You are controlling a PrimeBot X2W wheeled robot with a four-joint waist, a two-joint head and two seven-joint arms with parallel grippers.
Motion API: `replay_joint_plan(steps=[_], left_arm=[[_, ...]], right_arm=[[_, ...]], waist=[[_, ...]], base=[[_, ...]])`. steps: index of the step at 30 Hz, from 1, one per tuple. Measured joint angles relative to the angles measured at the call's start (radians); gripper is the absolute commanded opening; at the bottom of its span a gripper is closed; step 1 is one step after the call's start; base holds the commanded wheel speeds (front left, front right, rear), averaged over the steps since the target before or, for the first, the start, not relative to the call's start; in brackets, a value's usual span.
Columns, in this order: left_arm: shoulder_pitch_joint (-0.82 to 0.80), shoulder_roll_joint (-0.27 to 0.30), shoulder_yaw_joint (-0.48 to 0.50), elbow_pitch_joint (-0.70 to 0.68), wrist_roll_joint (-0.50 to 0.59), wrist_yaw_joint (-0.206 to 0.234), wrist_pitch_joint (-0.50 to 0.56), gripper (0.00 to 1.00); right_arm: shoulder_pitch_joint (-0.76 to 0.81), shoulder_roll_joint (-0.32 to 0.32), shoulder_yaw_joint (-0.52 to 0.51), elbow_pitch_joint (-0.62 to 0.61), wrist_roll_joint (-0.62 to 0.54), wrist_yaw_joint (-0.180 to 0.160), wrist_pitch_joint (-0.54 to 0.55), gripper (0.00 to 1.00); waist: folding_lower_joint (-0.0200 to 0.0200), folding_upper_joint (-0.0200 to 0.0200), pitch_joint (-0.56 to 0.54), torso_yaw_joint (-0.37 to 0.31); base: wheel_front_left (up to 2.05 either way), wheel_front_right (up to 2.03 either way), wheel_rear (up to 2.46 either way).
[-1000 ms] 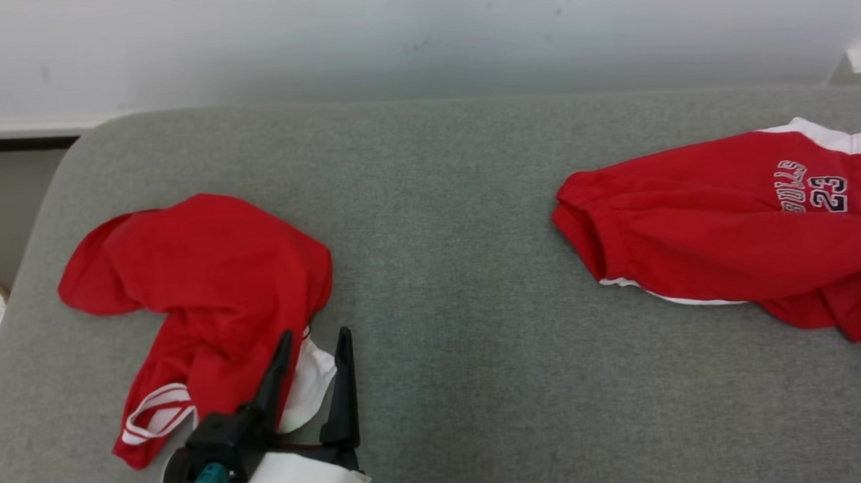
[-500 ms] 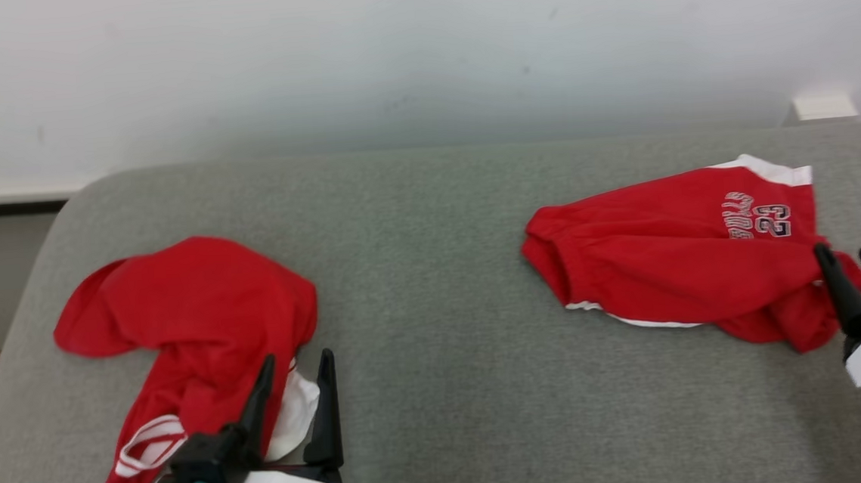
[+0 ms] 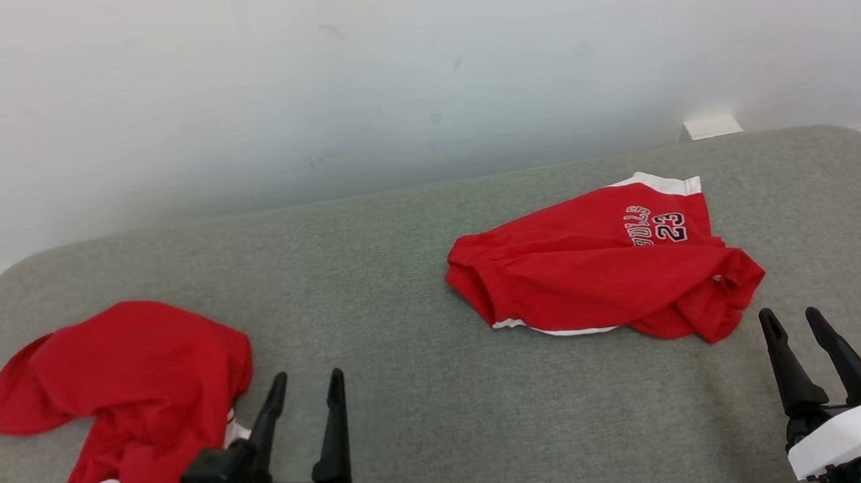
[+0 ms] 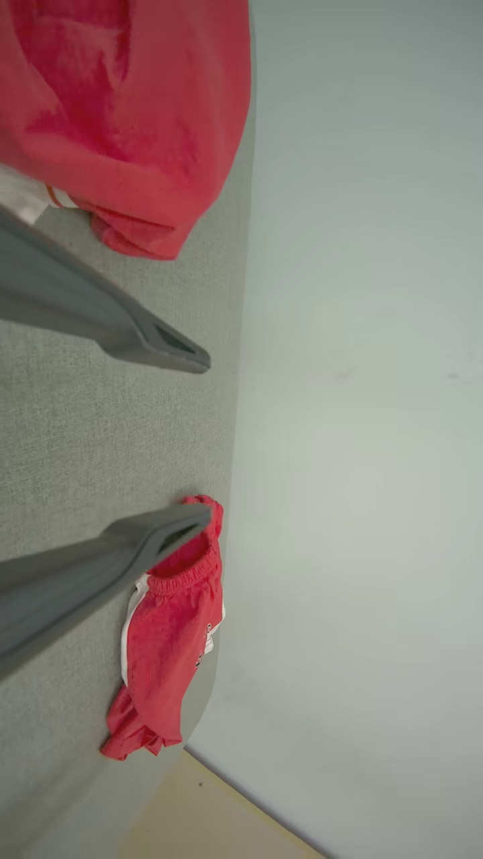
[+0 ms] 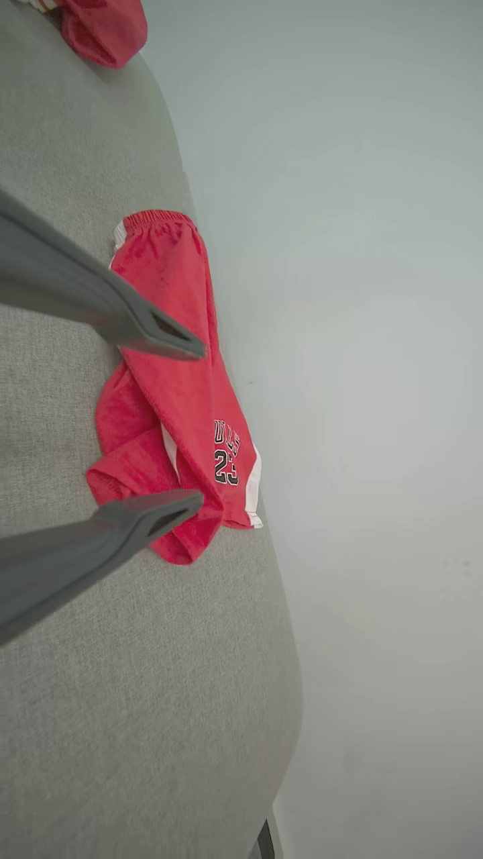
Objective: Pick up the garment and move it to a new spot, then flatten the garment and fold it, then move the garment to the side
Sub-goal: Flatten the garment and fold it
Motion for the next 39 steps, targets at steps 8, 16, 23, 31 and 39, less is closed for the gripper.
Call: replay_joint_plan(steps=[8,16,23,31,39], left_arm=[[-0.066,0.000,-0.079,0.136,-0.026,-0.051,0.039,1.00],[-0.237,0.000,-0.158,0.287,-0.047,-0.102,0.145,1.00],[-0.386,0.004,-0.198,0.451,-0.059,-0.123,0.178,1.00],[-0.522,0.016,-0.208,0.661,-0.094,-0.129,0.186,1.00],[-0.598,0.017,-0.229,0.791,-0.136,-0.132,0.132,0.00]], right_arm=[[0.066,0.068,-0.098,-0.059,-0.083,0.000,-0.006,1.00],[0.072,0.119,-0.139,-0.119,-0.155,0.000,-0.008,1.00],[0.064,0.156,-0.143,-0.139,-0.172,0.000,-0.008,1.00],[0.049,0.167,-0.138,-0.138,-0.172,0.000,-0.008,1.00],[0.046,0.174,-0.131,-0.132,-0.171,0.000,-0.008,1.00]], waist=[[-0.0001,0.0000,-0.003,-0.060],[0.0000,0.0000,0.043,-0.139],[0.0000,0.0000,0.104,-0.223],[0.0000,0.0000,0.152,-0.302],[0.0000,0.0000,0.154,-0.325]], base=[[0.00,0.00,0.00],[0.00,0.00,0.00],[0.00,0.00,0.00],[0.00,0.00,0.00],[0.00,0.00,0.00]])
